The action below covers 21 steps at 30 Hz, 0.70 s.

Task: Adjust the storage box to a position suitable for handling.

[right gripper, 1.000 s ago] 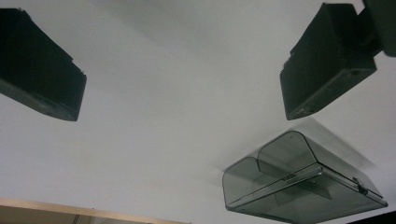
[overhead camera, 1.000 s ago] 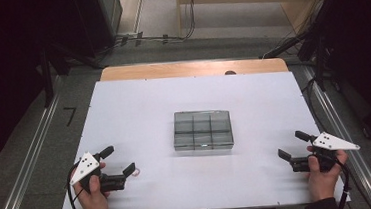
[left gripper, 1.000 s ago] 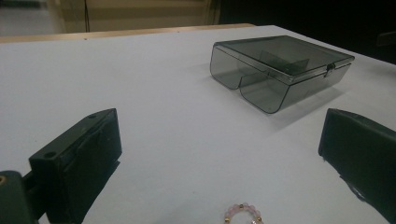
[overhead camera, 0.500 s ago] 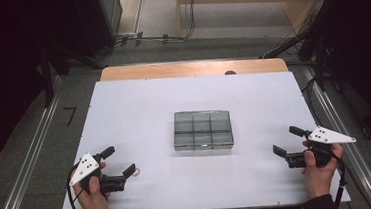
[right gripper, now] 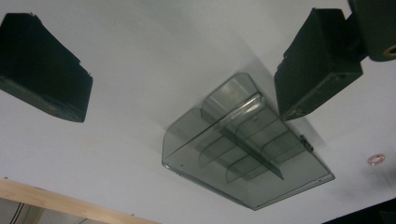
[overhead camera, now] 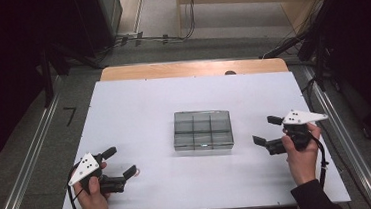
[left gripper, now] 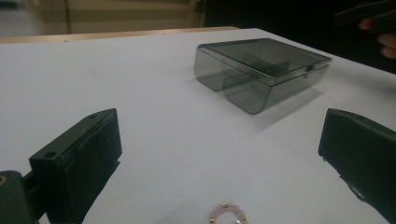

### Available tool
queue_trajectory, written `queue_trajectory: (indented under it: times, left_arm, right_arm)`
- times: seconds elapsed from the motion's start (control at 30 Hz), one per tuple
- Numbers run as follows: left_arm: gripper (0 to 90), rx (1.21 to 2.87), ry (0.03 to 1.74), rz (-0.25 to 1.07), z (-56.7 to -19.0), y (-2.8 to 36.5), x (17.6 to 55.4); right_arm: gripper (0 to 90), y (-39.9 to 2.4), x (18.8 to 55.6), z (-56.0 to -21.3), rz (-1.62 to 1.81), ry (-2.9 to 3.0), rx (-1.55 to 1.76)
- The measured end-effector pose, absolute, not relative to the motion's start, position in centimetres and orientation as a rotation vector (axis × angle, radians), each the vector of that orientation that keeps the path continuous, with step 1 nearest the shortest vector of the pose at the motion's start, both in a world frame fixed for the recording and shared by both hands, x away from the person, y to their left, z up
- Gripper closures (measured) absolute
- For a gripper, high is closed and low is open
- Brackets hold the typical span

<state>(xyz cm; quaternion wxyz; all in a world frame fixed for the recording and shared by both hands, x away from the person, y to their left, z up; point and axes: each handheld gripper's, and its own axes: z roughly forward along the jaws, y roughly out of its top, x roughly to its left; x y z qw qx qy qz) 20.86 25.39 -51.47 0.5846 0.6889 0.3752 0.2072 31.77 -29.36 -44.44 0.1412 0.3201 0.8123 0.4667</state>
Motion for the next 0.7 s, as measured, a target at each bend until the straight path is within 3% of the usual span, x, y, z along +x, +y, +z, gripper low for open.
queue_trajectory:
  times: [0.13,0.43,0.7]
  left_arm:
    - [0.0,1.611,0.871,0.487,-51.5,25.3,20.9]
    - [0.0,1.601,0.886,0.502,-51.5,25.3,20.8]
    - [0.0,1.604,0.894,0.500,-51.5,25.3,20.9]
  right_arm:
    - [5.6,-28.2,33.2,-43.9,1.349,2.379,0.910]
    - [37.9,-25.9,36.5,-43.5,1.332,2.481,0.918]
    - [57.3,-23.4,39.0,-43.3,1.261,2.614,0.847]
